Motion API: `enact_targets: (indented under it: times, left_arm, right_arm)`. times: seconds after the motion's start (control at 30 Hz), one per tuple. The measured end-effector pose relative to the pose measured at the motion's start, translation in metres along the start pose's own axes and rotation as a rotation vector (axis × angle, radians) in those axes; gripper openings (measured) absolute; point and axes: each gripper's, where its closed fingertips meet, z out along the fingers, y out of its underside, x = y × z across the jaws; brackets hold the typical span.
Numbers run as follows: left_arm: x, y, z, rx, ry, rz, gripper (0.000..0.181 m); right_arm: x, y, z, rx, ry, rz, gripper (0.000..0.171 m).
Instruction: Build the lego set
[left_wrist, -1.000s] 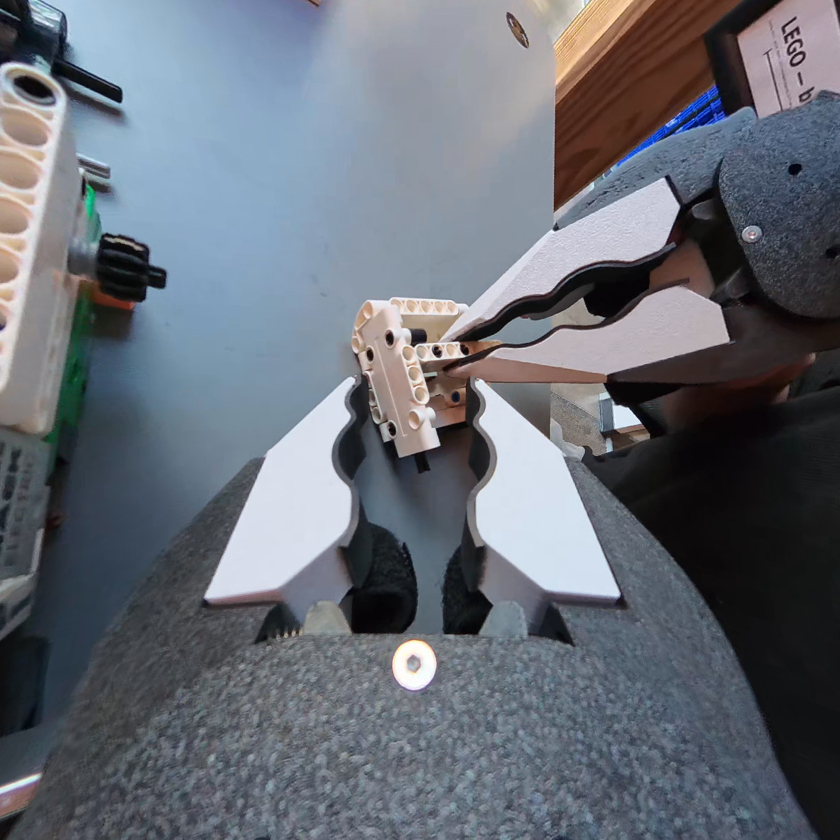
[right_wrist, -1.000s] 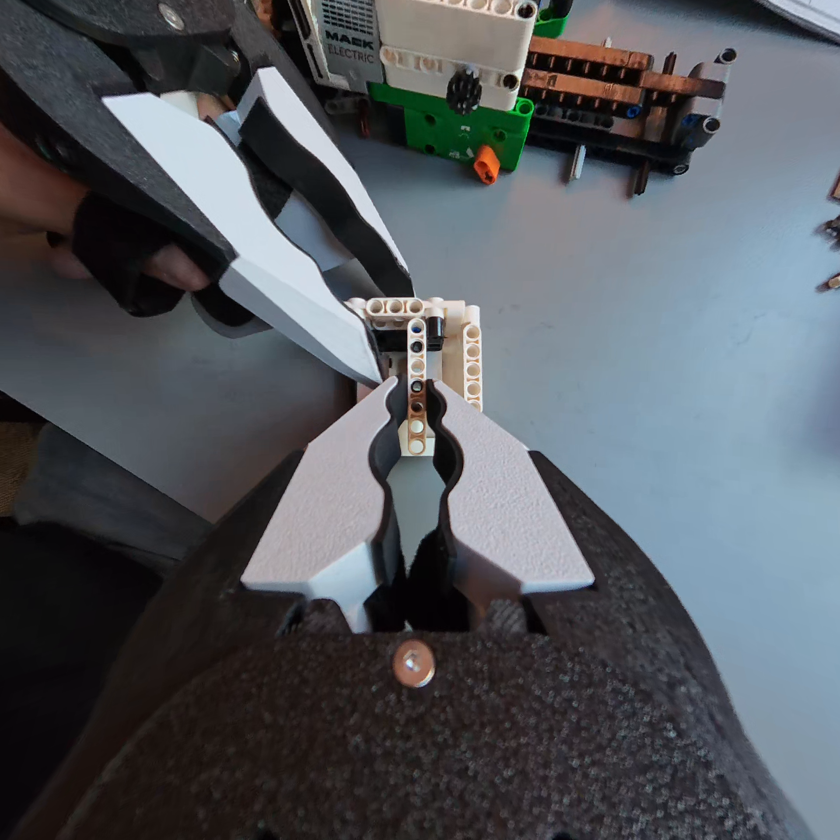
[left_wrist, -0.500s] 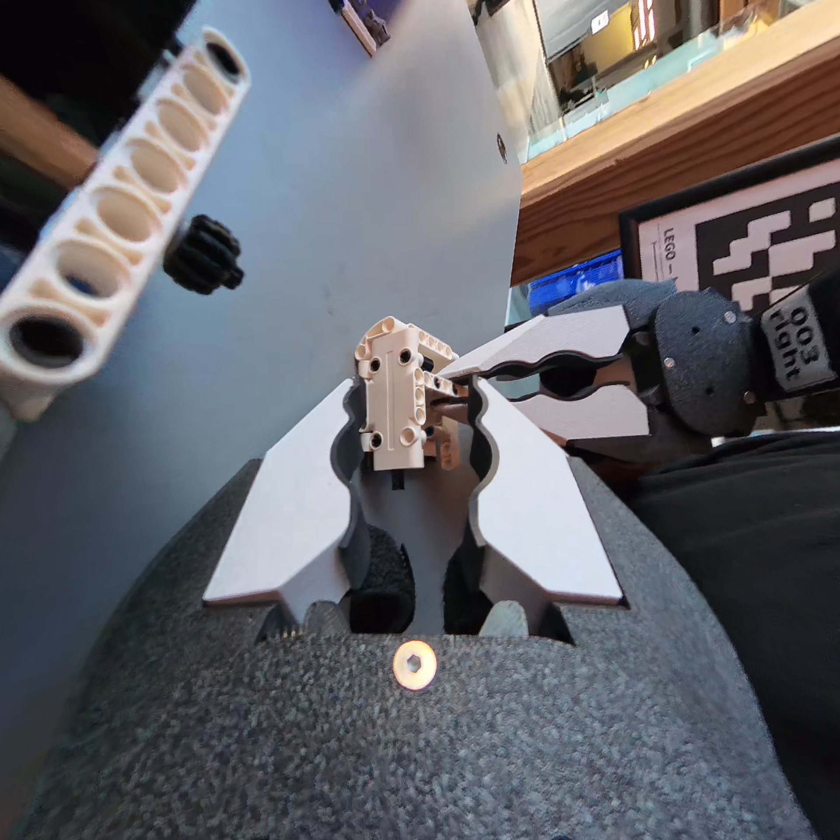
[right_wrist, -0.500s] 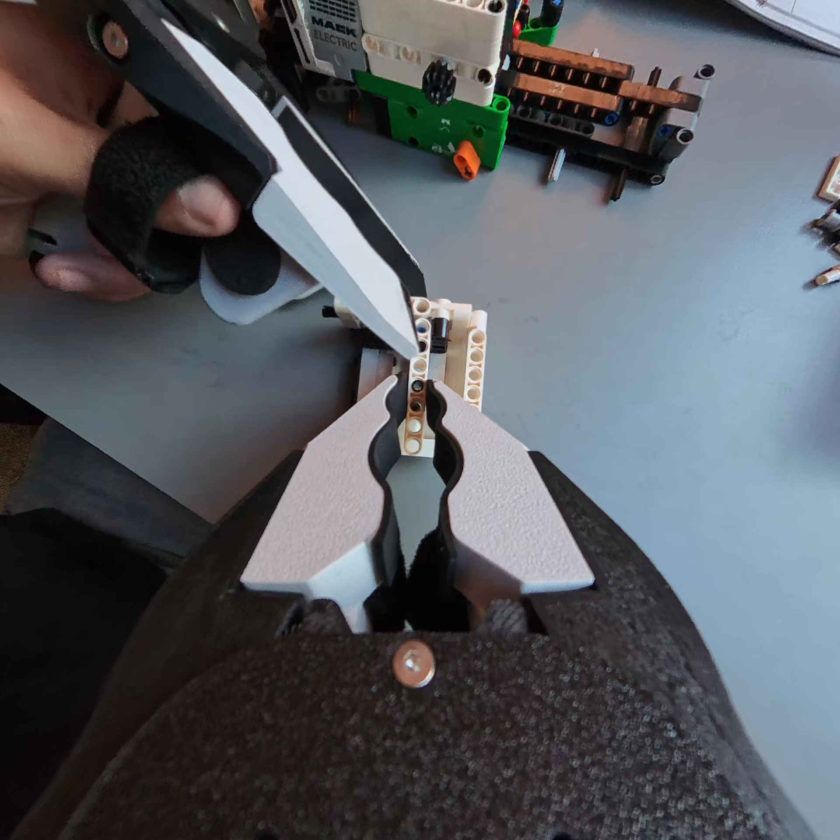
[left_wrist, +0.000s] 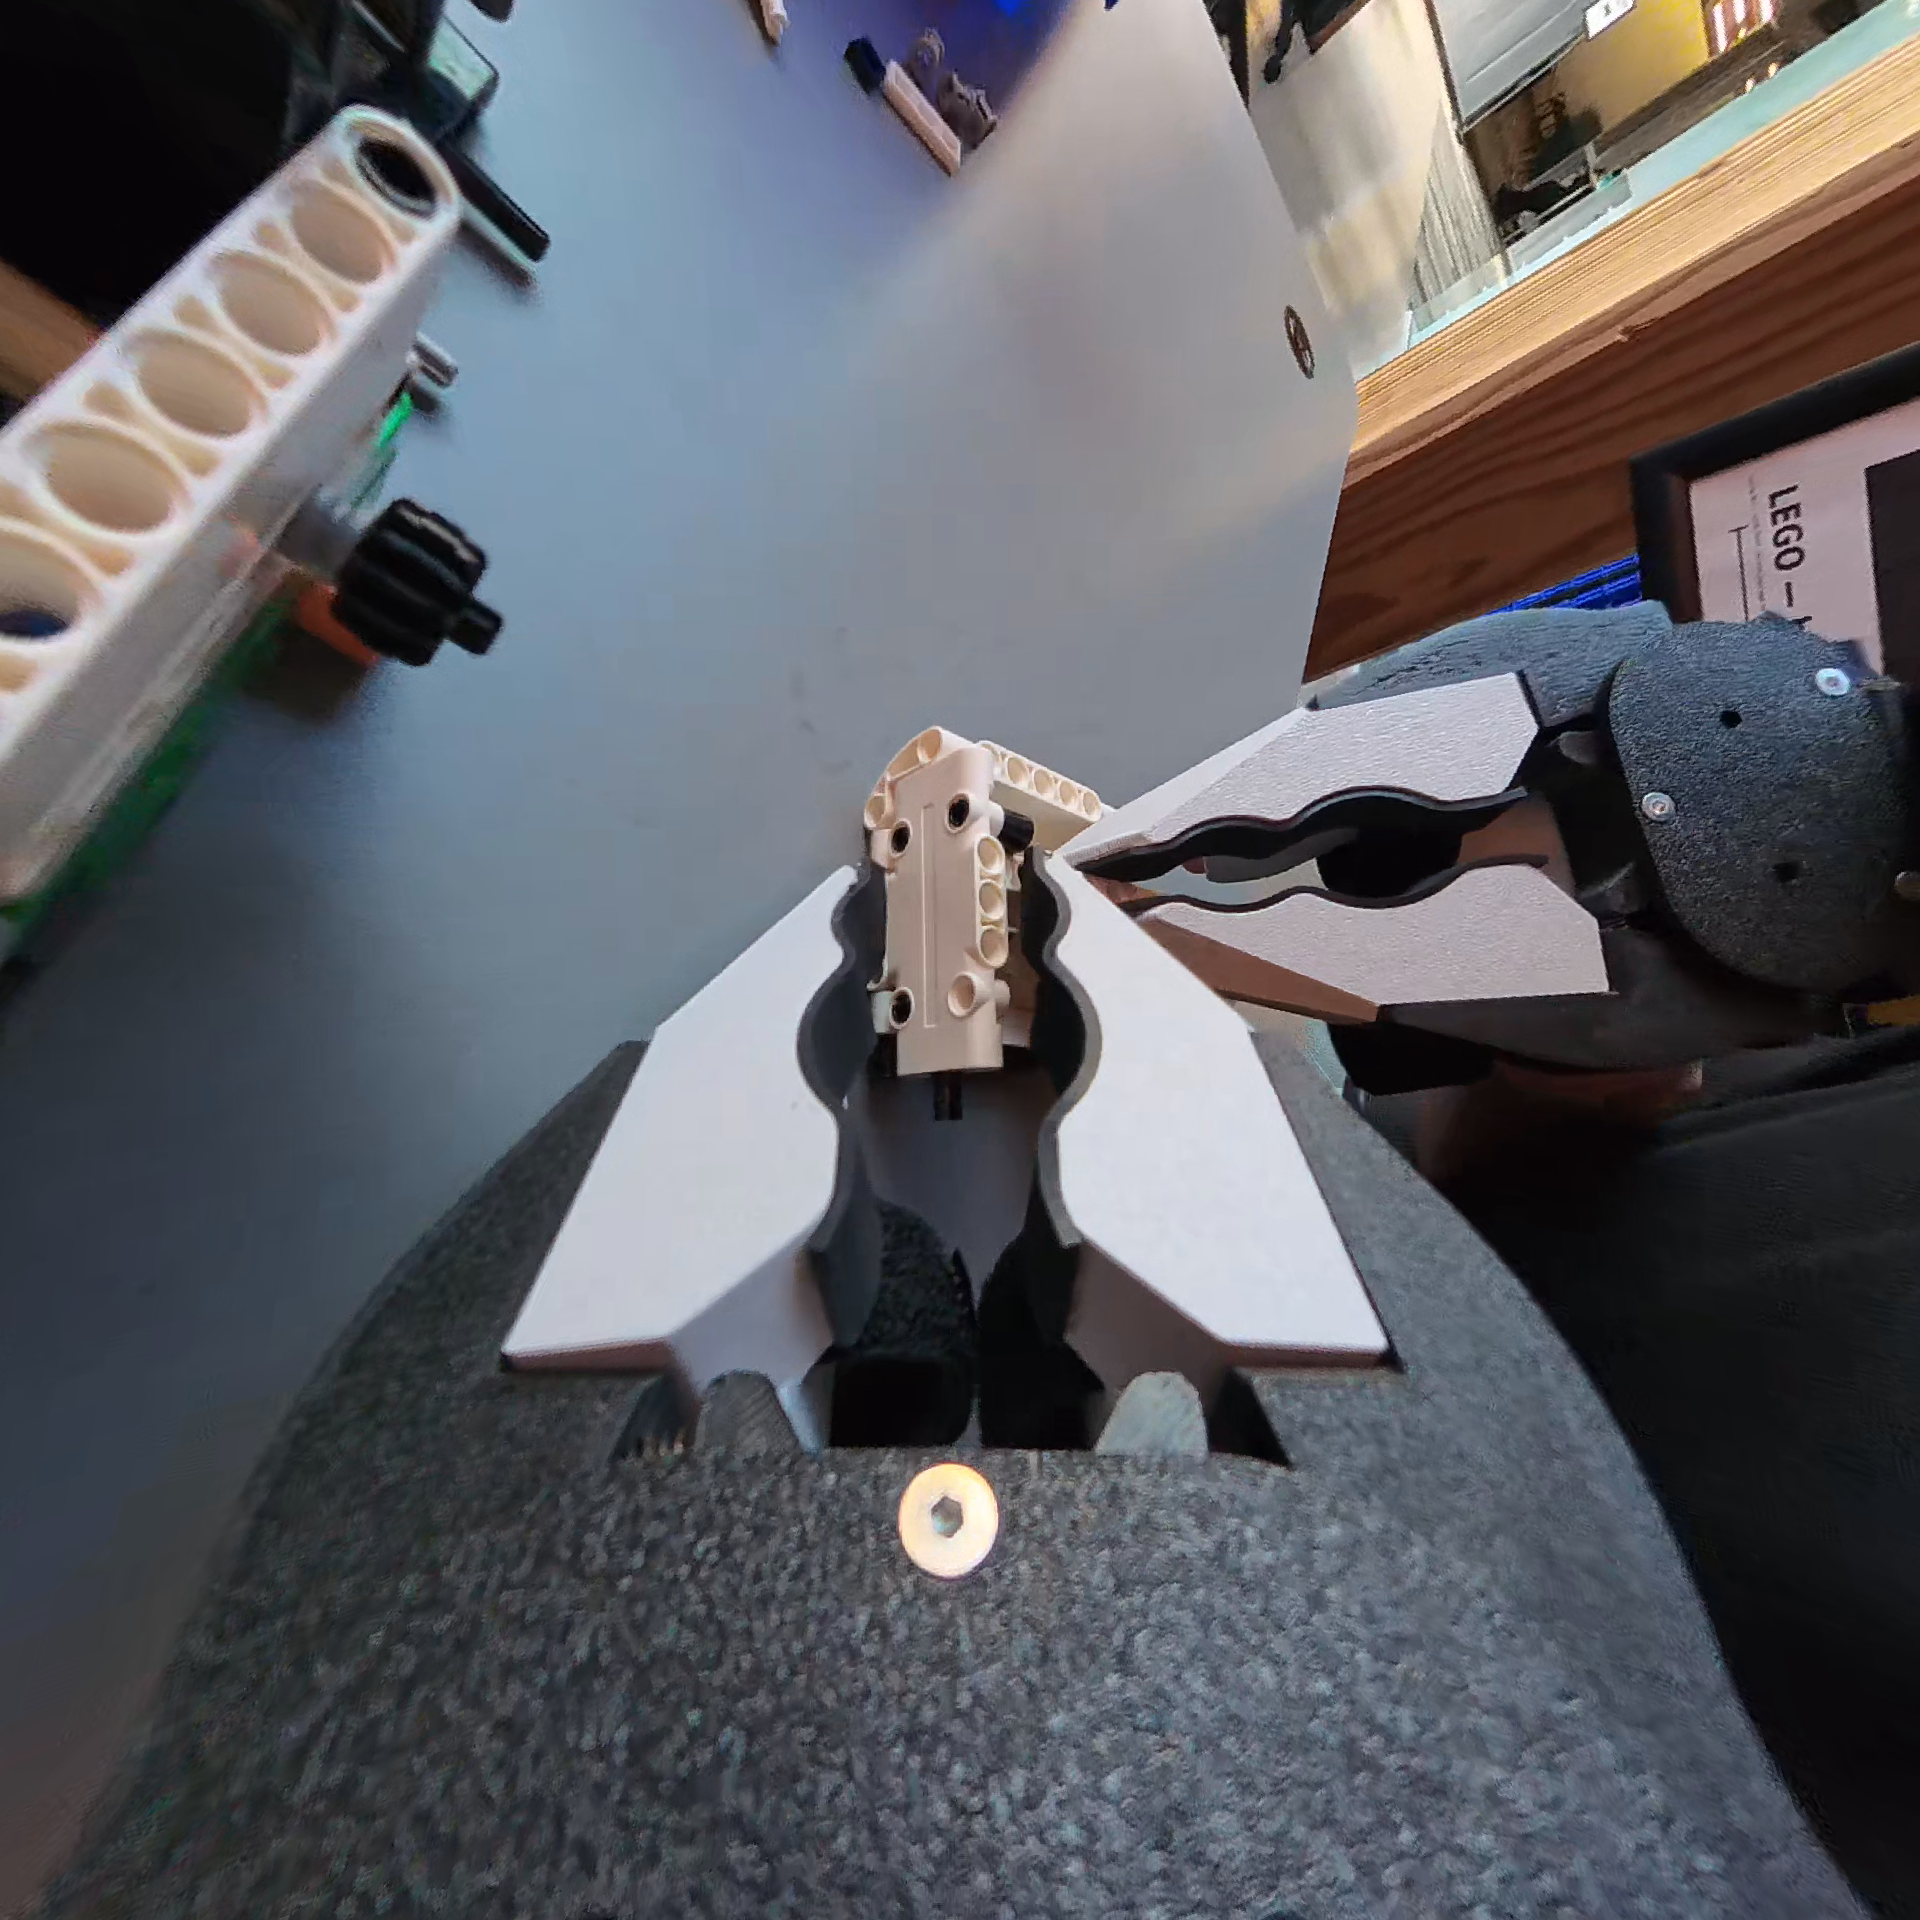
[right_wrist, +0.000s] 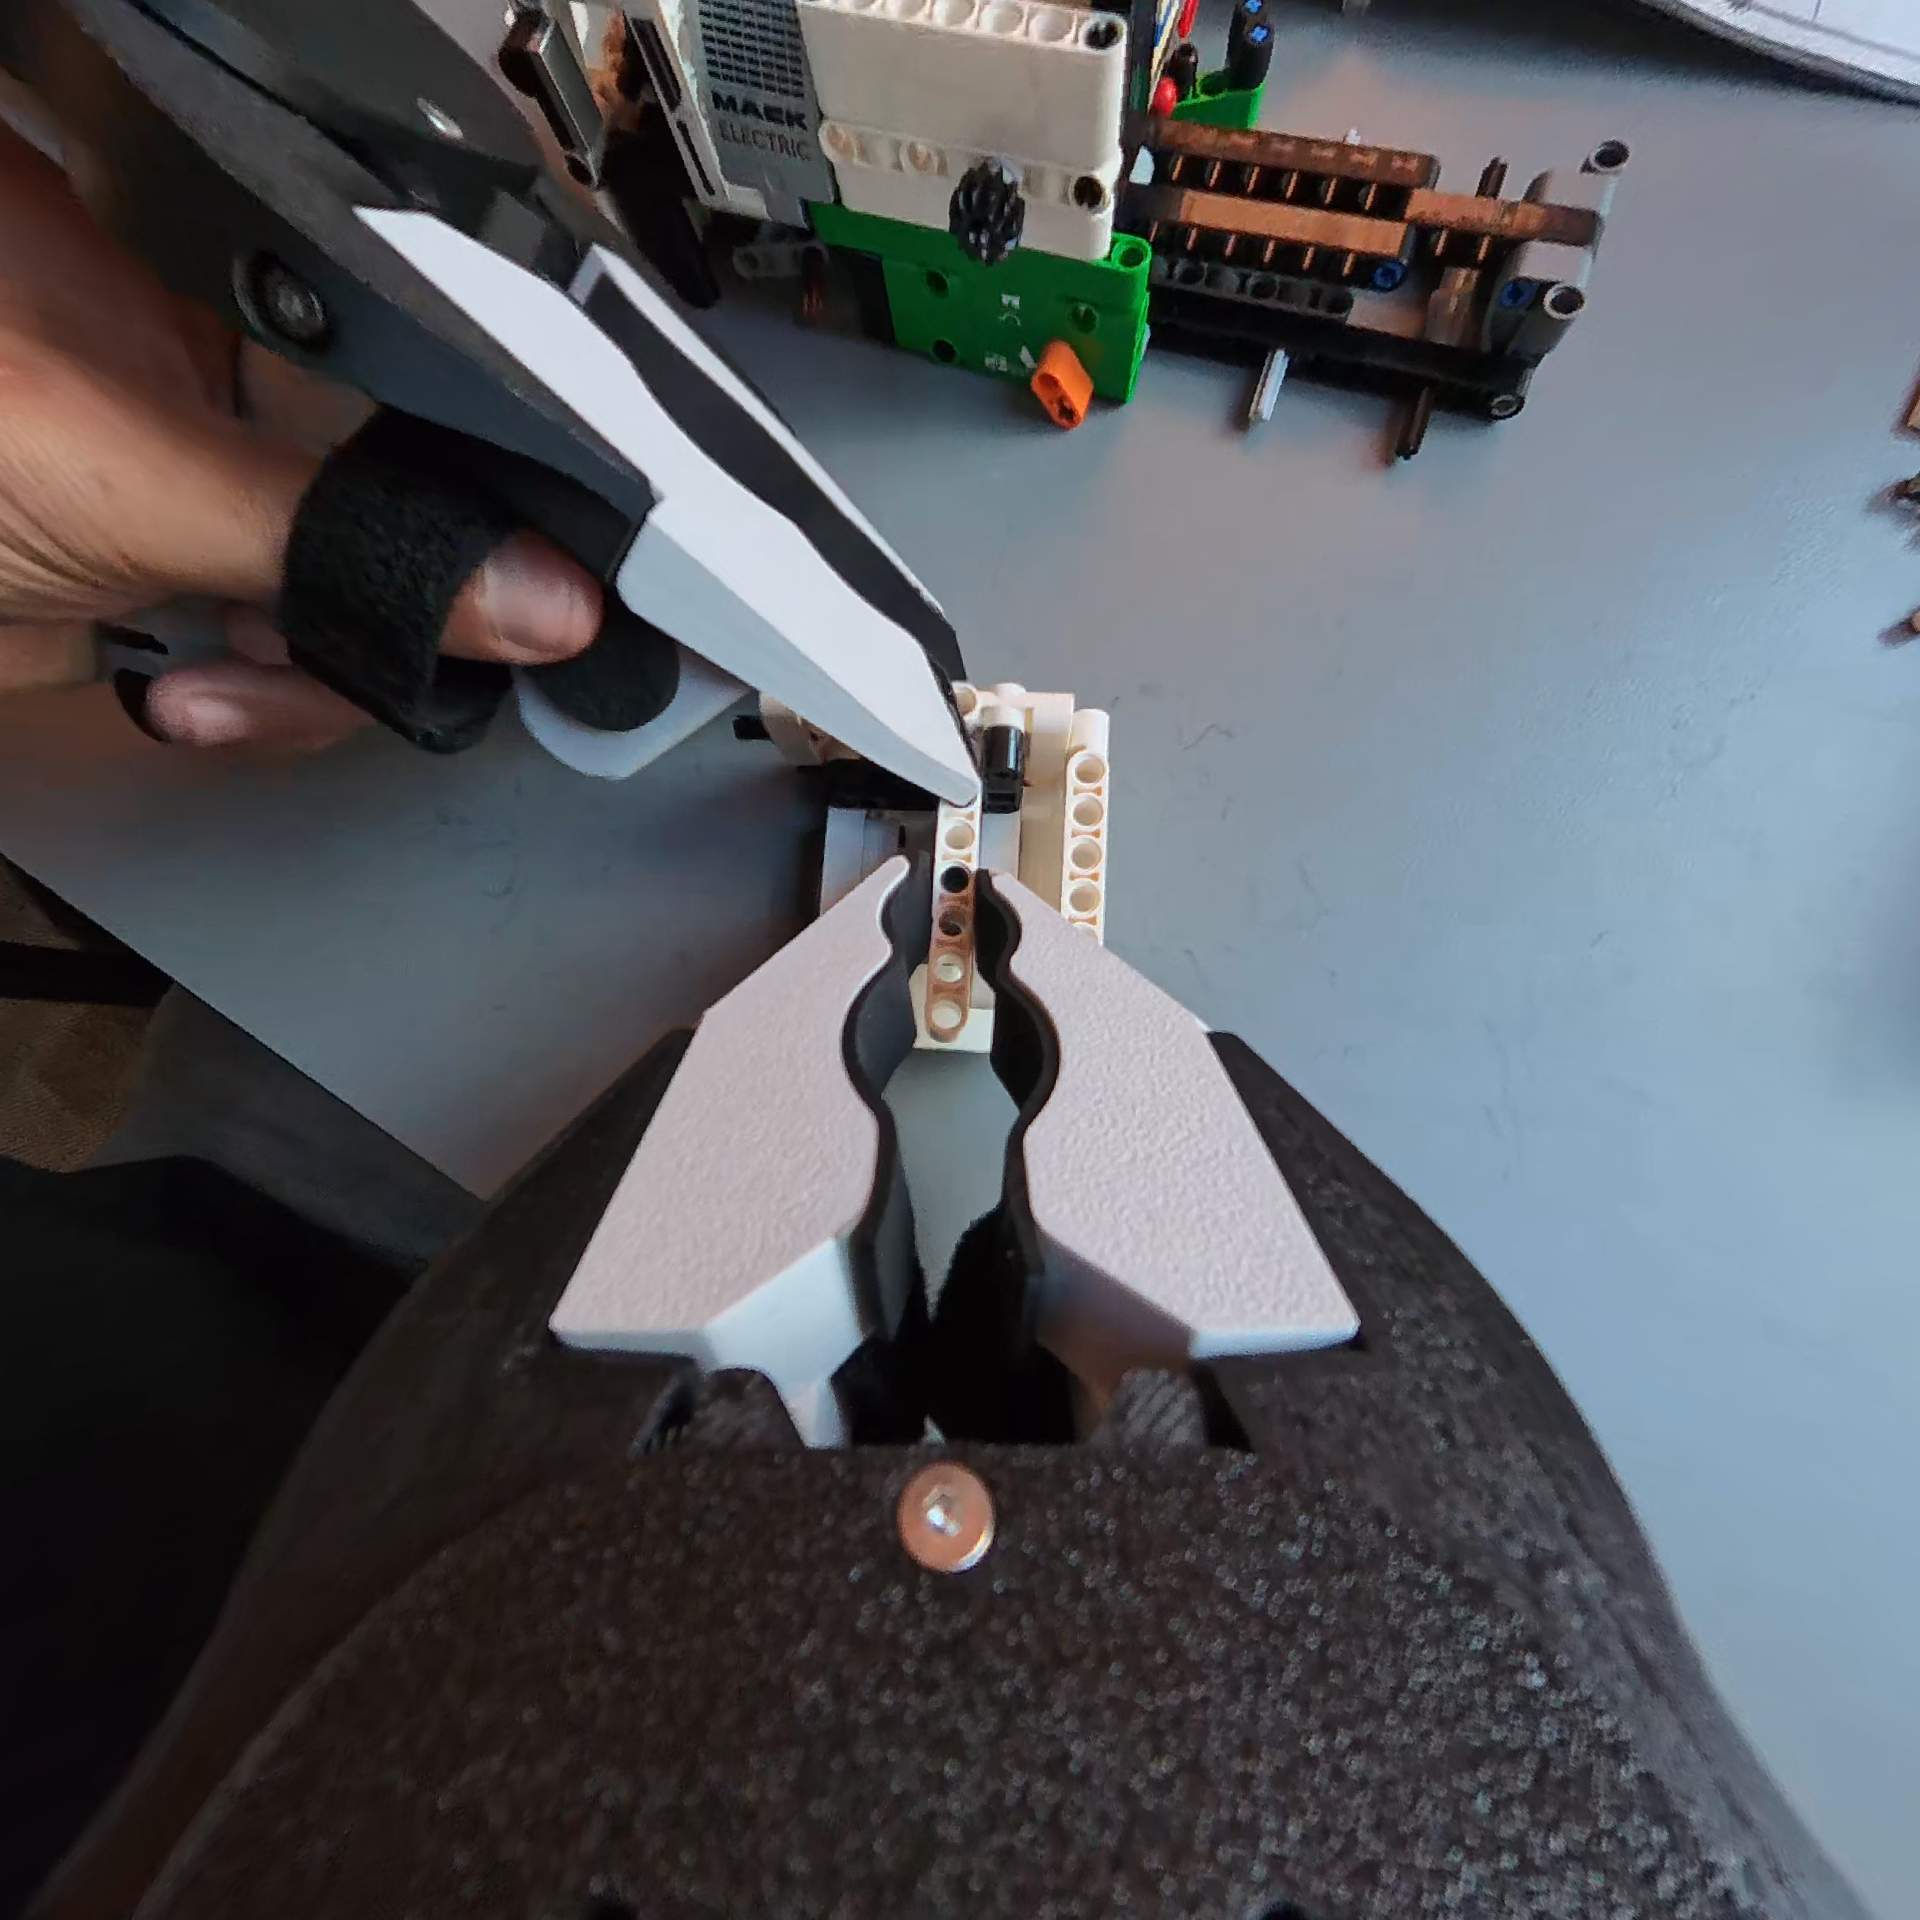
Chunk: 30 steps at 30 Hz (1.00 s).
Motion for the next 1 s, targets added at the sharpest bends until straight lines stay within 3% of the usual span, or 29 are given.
enact_targets:
  times: [0.3, 0.43, 0.6, 1.0]
  left_arm:
    - [0.001, -0.002, 0.000, -0.008, -0.036, 0.057, 0.022]
    - [0.001, -0.003, -0.001, -0.011, -0.066, 0.093, 0.021]
    - [0.002, -0.004, 0.000, -0.008, -0.063, 0.096, 0.021]
    - [0.002, -0.005, 0.002, 0.036, -0.076, 0.147, 0.021]
  right_arm:
    - [0.000, -0.001, -0.001, 0.037, -0.054, 0.026, 0.009]
    - [0.000, -0.006, -0.016, 0.135, -0.020, -0.064, 0.013]
    - [0.002, 0.001, -0.015, 0.136, 0.038, -0.143, 0.007]
    - [0.003, 0.004, -0.015, 0.166, 0.058, -0.100, 0.007]
